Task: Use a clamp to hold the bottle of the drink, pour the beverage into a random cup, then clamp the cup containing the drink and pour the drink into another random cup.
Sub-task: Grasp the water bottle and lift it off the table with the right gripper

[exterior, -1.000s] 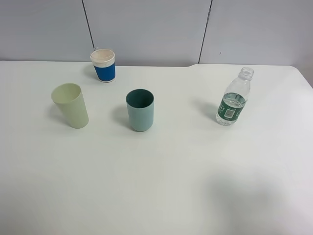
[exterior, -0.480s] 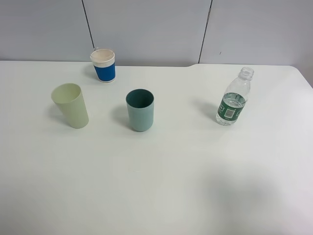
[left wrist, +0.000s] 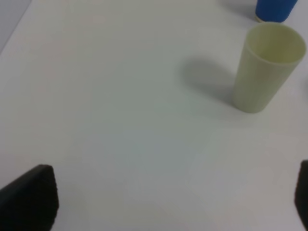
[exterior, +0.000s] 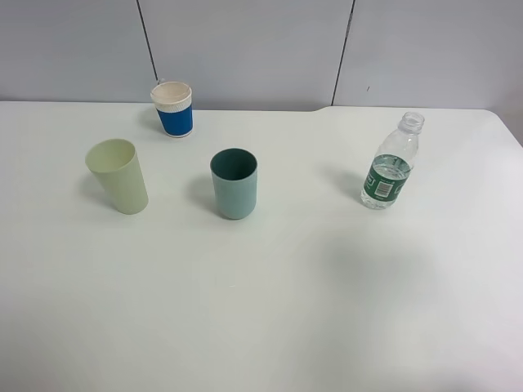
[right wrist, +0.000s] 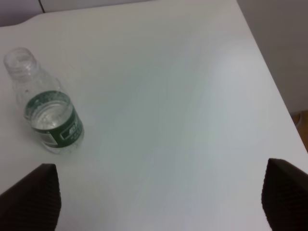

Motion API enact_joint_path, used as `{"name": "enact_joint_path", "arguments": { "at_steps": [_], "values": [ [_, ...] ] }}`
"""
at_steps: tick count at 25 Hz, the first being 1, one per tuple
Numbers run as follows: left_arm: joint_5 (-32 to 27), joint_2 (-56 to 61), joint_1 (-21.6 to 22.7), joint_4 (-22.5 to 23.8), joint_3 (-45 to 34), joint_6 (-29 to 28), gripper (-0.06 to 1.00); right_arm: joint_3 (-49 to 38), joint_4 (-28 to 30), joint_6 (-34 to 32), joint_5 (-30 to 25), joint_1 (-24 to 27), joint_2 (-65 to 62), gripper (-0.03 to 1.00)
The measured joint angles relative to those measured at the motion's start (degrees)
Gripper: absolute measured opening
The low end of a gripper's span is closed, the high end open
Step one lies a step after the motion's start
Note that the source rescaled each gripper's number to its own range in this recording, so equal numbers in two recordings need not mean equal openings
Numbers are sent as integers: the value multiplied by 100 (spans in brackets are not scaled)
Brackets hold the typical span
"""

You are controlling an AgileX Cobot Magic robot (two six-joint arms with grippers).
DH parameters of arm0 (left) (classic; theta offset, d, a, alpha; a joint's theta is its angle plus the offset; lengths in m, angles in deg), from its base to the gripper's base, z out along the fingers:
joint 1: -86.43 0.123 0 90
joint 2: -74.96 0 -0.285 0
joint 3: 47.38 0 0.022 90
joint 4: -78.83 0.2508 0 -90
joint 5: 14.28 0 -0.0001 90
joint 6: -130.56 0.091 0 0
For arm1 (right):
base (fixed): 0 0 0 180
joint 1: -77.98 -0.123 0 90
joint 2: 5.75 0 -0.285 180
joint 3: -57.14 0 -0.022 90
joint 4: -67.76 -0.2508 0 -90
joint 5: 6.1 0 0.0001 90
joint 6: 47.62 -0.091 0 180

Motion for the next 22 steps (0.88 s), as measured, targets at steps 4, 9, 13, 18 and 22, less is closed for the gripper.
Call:
{"name": "enact_joint_path", "arguments": {
  "at_steps": [4, 9, 13, 18, 22],
  "values": [
    [0, 0, 0, 0, 0, 0, 100, 0, -66, 0, 524, 0, 562, 69],
    [0, 0, 0, 0, 0, 0, 100, 0, -42, 0, 1009, 0, 1390, 97],
    [0, 0, 0, 0, 0, 0, 100, 0, -9, 0, 1067, 0, 2187, 100],
    [0, 0, 0, 0, 0, 0, 100, 0, 18, 0, 1373, -6, 3012, 100],
    [0, 0, 0, 0, 0, 0, 100, 0, 83, 0, 1770, -212, 3568, 100]
  ]
}}
